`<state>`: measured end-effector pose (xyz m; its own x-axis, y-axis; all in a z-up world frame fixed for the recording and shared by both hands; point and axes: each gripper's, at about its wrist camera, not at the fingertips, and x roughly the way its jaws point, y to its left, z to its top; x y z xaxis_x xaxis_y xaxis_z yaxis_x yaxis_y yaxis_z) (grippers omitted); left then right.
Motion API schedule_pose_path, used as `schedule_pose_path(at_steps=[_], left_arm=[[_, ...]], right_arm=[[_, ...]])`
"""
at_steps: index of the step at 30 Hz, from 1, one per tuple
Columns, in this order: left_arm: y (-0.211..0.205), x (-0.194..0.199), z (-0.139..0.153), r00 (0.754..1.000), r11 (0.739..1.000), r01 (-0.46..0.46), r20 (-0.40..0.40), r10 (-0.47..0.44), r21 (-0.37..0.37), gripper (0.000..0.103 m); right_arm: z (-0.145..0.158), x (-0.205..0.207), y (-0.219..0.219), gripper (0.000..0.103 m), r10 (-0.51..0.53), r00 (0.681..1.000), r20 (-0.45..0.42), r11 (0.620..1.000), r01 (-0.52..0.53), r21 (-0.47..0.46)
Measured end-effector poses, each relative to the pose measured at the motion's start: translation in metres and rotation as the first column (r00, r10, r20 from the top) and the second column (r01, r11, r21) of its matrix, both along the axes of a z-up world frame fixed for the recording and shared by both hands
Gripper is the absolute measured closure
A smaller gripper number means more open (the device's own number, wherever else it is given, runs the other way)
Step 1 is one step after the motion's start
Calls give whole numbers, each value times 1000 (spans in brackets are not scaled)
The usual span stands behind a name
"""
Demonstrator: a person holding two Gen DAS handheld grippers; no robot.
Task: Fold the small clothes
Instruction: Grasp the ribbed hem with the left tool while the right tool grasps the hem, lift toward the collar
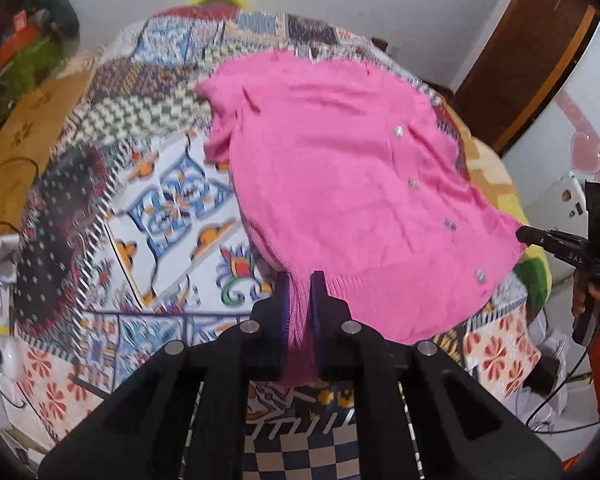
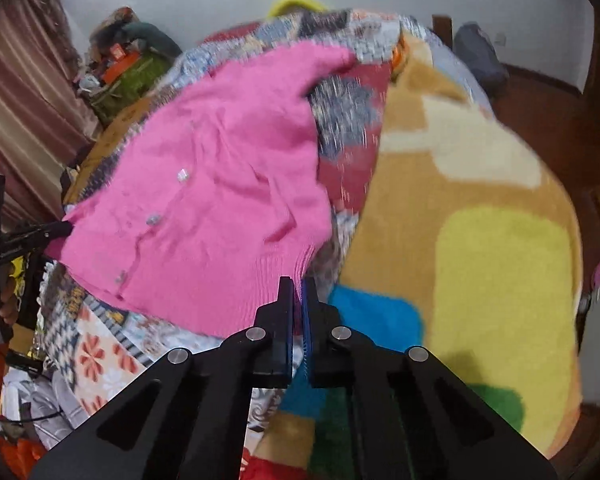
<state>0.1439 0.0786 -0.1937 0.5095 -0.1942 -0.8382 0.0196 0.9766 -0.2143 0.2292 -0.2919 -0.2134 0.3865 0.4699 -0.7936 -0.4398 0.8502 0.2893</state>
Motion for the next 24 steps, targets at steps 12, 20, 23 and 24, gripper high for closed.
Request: schedule_pose_path(at_steps=[12, 20, 23, 24], left_arm=[[18, 50, 110, 967, 998, -64, 247, 57, 18, 94], [41, 123, 128, 955, 991, -135, 269, 125, 20, 94], [49, 155, 114, 961, 987, -156, 237, 144, 31, 94], [53, 170, 105, 964, 986, -164, 216, 153, 33, 94]], right_arm=[[84, 38, 31, 100, 23, 971, 237, 998, -37, 56], [121, 95, 48, 100, -19, 942, 334, 997, -9, 80], [115, 123, 56, 100, -30, 946, 322, 997, 8, 71], [110, 132, 59, 100, -33, 949, 313, 998, 14, 65]])
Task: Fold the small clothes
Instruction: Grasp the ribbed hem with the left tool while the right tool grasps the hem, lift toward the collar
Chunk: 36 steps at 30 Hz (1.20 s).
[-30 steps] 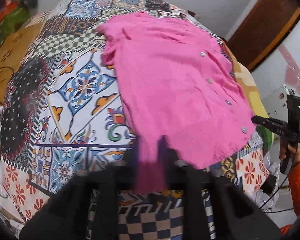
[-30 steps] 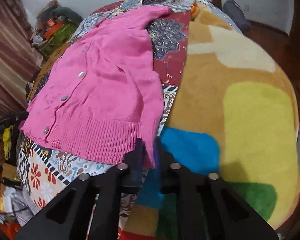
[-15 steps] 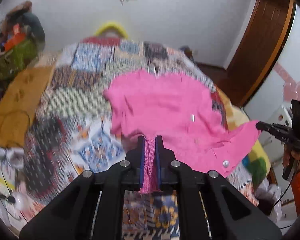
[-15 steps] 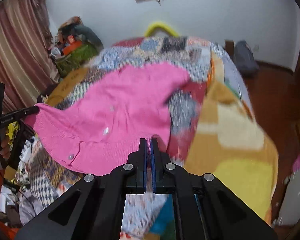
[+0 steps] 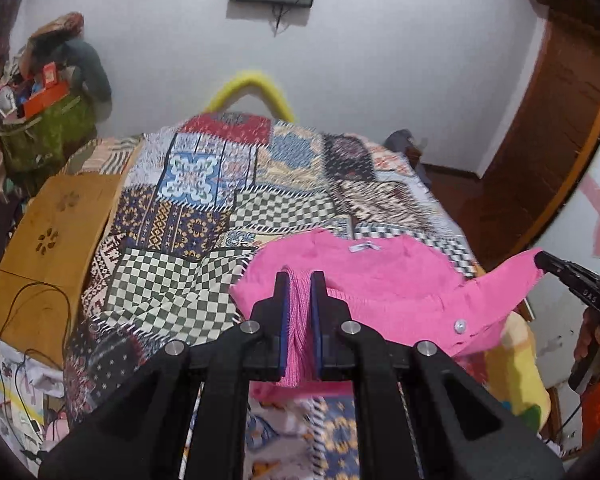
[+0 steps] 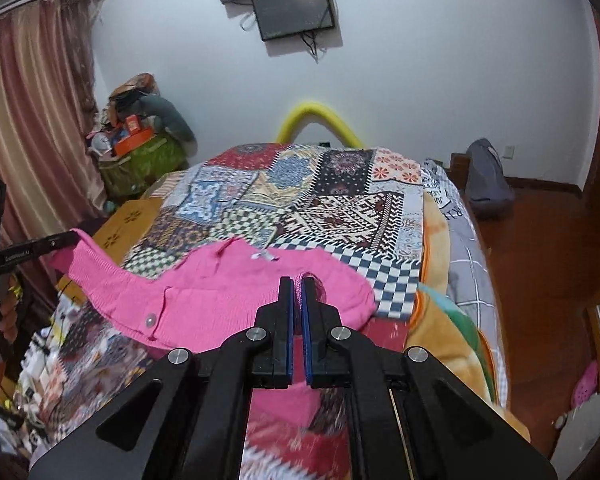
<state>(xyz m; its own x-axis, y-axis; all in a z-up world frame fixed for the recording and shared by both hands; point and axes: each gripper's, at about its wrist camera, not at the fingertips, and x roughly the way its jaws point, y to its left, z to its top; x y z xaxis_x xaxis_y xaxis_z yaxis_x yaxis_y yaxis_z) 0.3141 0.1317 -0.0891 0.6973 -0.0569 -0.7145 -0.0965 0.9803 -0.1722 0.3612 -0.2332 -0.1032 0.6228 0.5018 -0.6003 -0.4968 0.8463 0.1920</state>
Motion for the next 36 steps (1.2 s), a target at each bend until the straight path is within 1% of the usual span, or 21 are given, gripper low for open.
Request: schedule_pose_path(at_steps=[2, 3, 5, 7, 10, 13, 16, 18, 19, 20, 21, 22, 23, 24, 27, 29, 33, 34, 35, 36], left_arm=[[5, 17, -15, 999, 1000, -9, -36, 9, -1, 94], [8, 33, -29, 998, 1000, -15, -69, 15, 0, 94], [10, 49, -48, 994, 1000, -17, -108, 17, 5, 94], [13, 71, -72, 987, 1000, -14, -157, 15, 11, 94], [18, 97, -101, 978, 1000, -15, -209, 17, 9, 94], [23, 115, -115, 974, 1000, -28, -224, 26, -7, 94], [27, 124, -118, 976, 1000, -31, -214, 29, -2, 92], [30, 124, -114, 979, 999, -35, -201, 40, 27, 84], [33, 121, -110, 981, 998, -42, -190, 49, 43, 73], [34, 119, -107, 982, 998, -46, -183, 54, 47, 61], [38, 112, -101, 985, 997, -56, -162, 63, 47, 57], [39, 107, -98, 986, 997, -60, -150, 66, 46, 54], [41, 100, -95, 987, 997, -58, -146, 65, 48, 54], [41, 95, -94, 987, 997, -52, -151, 59, 49, 54], [39, 76, -96, 984, 998, -24, -177, 34, 56, 54], [32, 58, -104, 978, 998, 14, -211, 1, 69, 54], [12, 29, -128, 960, 994, 91, -271, -71, 61, 54], [8, 25, -134, 956, 993, 101, -283, -80, 60, 54], [5, 21, -142, 950, 993, 106, -302, -85, 56, 54], [3, 17, -149, 945, 993, 104, -318, -83, 49, 54]], right_arm=[[-10, 18, 6, 100, -7, 1000, -20, 1000, 7, -20], [-16, 27, 10, 100, -10, 999, -32, 999, 9, -32], [-29, 47, 17, 100, -17, 998, -59, 998, 13, -55], [-44, 67, 23, 100, -25, 996, -87, 997, 19, -75], [-63, 91, 29, 100, -45, 992, -121, 994, 32, -101], [-74, 110, 30, 100, -61, 989, -135, 991, 44, -123], [-79, 119, 29, 100, -69, 987, -147, 991, 51, -120], [-76, 117, 27, 99, -68, 988, -142, 991, 51, -123], [-75, 117, 27, 98, -69, 988, -136, 990, 51, -134], [-72, 114, 25, 94, -69, 989, -131, 988, 49, -145], [-70, 112, 23, 91, -64, 989, -132, 988, 44, -146], [-68, 110, 24, 82, -59, 989, -137, 989, 39, -144], [-63, 102, 20, 73, -54, 989, -140, 990, 35, -135], [-62, 100, 19, 70, -50, 989, -140, 991, 32, -129], [-56, 80, 13, 68, -28, 990, -138, 993, 11, -120], [-57, 69, 9, 68, -19, 988, -153, 993, 1, -116], [-68, 44, -1, 67, 6, 976, -217, 996, -25, -85], [-73, 38, -2, 64, 14, 973, -230, 996, -34, -85], [-79, 31, -2, 60, 22, 970, -242, 995, -45, -92], [-84, 27, -1, 58, 25, 968, -252, 994, -52, -100]])
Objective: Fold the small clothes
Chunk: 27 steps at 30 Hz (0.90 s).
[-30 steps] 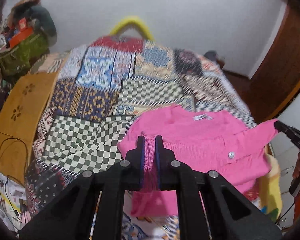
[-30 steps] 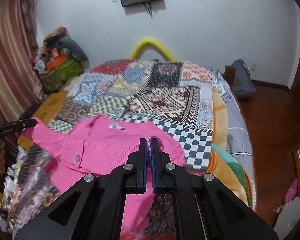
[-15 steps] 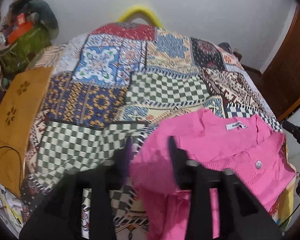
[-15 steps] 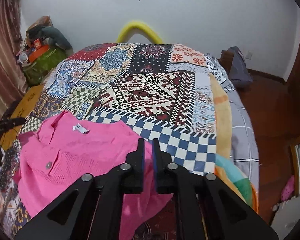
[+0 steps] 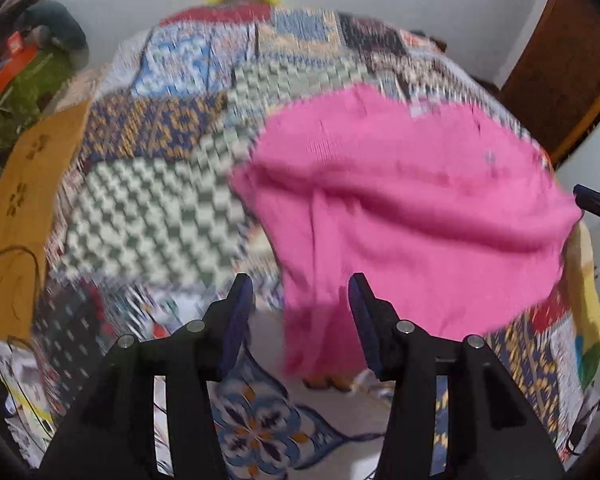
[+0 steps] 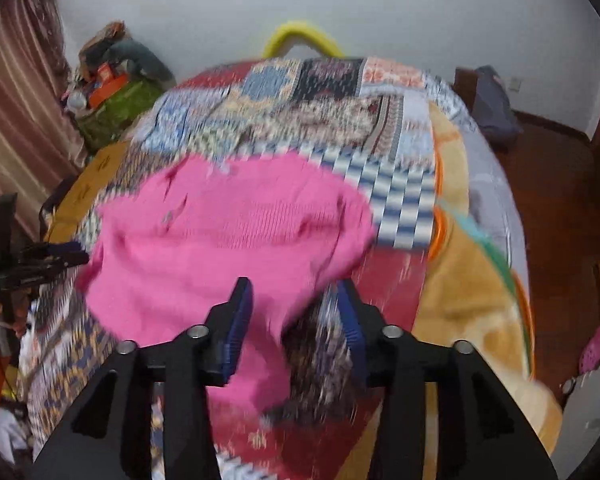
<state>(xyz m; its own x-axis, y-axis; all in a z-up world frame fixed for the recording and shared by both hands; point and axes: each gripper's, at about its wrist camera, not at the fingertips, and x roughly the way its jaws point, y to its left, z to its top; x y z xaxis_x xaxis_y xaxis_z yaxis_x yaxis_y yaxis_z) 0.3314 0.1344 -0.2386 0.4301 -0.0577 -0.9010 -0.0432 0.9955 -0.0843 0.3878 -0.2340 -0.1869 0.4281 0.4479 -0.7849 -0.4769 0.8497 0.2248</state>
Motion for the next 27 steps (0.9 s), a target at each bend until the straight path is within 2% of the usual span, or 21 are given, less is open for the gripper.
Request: schedule_pose_path(at_steps=[3, 4, 6, 7, 8, 11, 12, 13, 14, 16, 18, 22, 27], left_arm=[[-1, -4, -17, 999, 998, -29, -38, 27, -50, 54], [-1, -5, -20, 999, 997, -36, -41, 33, -65, 58], [-3, -6, -20, 999, 995, -34, -23, 32, -90, 72], [-6, -7, -19, 1000, 994, -23, -22, 21, -108, 88], [-7, -7, -18, 1000, 993, -21, -21, 19, -116, 91], [-13, -10, -15, 1000, 996, -11, -12, 10, -88, 93], [-13, -10, -13, 1000, 996, -10, -11, 9, -87, 93], [-13, -14, -9, 1000, 995, -9, -5, 9, -96, 93], [-12, -16, -6, 1000, 995, -8, -1, 8, -102, 93], [-10, -28, 8, 1000, 994, 1, 26, 2, -109, 94], [-9, -39, 19, 999, 993, 13, 45, -8, -116, 94], [-7, -72, 38, 998, 992, 37, 59, -30, -119, 94], [-4, -110, 30, 999, 994, 43, 15, -41, -102, 94]], right_arm=[[-19, -16, 2, 58, 28, 999, -37, 1000, -28, -8], [-23, -19, 3, 58, 35, 998, -51, 999, -36, -5], [-36, -22, 7, 58, 39, 995, -87, 999, -39, -3], [-39, -23, 9, 58, 41, 994, -100, 999, -41, 4], [-43, -24, 11, 58, 49, 992, -117, 999, -47, 24], [-52, -26, 20, 59, 56, 990, -128, 998, -50, 49], [-53, -26, 23, 64, 53, 991, -120, 998, -48, 46], [-54, -26, 26, 84, 58, 991, -119, 997, -53, 49], [-54, -27, 27, 94, 70, 988, -136, 996, -62, 62], [-52, -31, 26, 94, 78, 985, -152, 994, -65, 88], [-43, -41, 24, 95, 91, 989, -117, 994, -84, 69], [-23, -63, 9, 96, 107, 990, -92, 991, -98, 91], [-22, -101, 4, 96, 162, 981, -104, 985, -154, 74]])
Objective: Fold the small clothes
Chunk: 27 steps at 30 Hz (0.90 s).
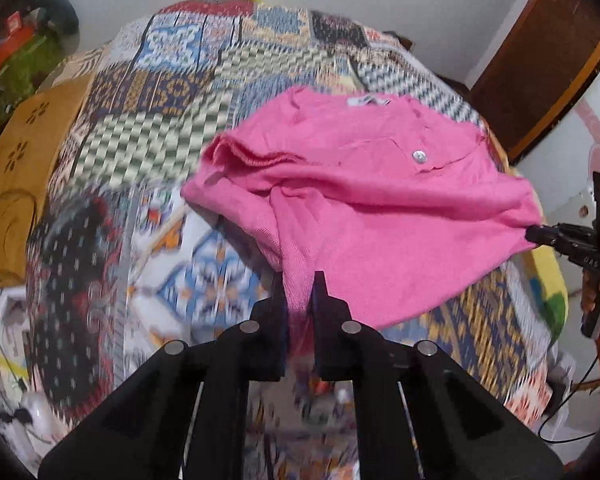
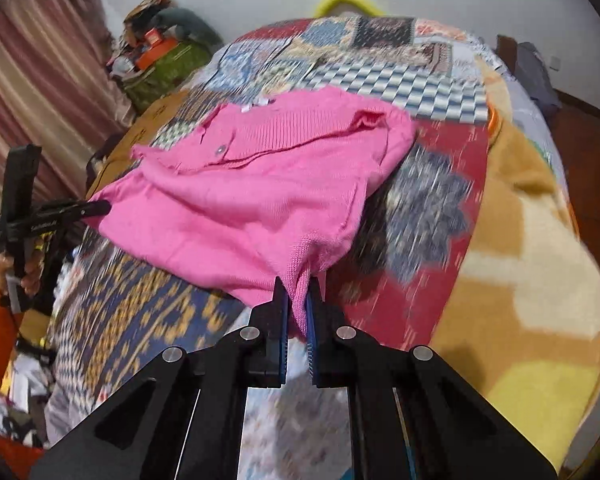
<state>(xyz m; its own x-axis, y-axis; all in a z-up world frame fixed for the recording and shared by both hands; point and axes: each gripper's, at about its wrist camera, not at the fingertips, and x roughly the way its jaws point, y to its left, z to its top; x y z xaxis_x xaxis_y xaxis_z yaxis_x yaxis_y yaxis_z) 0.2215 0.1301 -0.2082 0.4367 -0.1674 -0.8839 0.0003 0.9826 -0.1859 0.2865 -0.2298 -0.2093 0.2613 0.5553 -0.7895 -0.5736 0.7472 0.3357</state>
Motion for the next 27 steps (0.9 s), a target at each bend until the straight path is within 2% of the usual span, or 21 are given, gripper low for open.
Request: schedule_pose_path(at_steps=[5, 8, 10, 12, 13, 14, 17, 23, 25, 27], left_arm=[[8, -31, -26, 997, 999, -3, -82, 6, 39, 92], [15, -35, -19, 998, 998, -21, -60, 25, 67, 90], [18, -32, -5, 999, 992, -32, -18, 34, 123, 90], [19, -22, 7, 999, 985, -39, 25, 35, 170, 85], [20, -17, 11, 998, 983, -43, 41, 36, 181, 78], [22, -12, 12, 998, 981, -45, 53, 36, 186, 70], [26, 10, 9, 995, 971, -42, 93, 20, 235, 59], [15, 46, -28, 998, 917, 32, 44, -54, 397, 59], [15, 52, -35, 997, 912, 38, 44, -61, 409, 59], [17, 57, -34, 996, 917, 33, 58, -61, 398, 61]], right_arm=[[-12, -22, 7, 95, 68, 997, -31, 997, -68, -21], [-4, -20, 10, 93, 69, 998, 2, 997, -69, -41], [6, -15, 8, 91, 51, 998, 28, 998, -50, -32], [16, -7, 5, 87, 24, 998, 58, 1000, -22, -21], [21, -2, 4, 83, 9, 997, 70, 1000, -8, -15], [25, 4, 3, 79, -8, 996, 87, 1000, 9, -8], [28, 24, 2, 70, -54, 991, 120, 998, 55, -7], [10, 56, 12, 69, -86, 990, 116, 994, 92, -51], [0, 66, 20, 69, -75, 992, 101, 995, 81, -55], [-7, 72, 24, 69, -71, 994, 86, 995, 76, -60]])
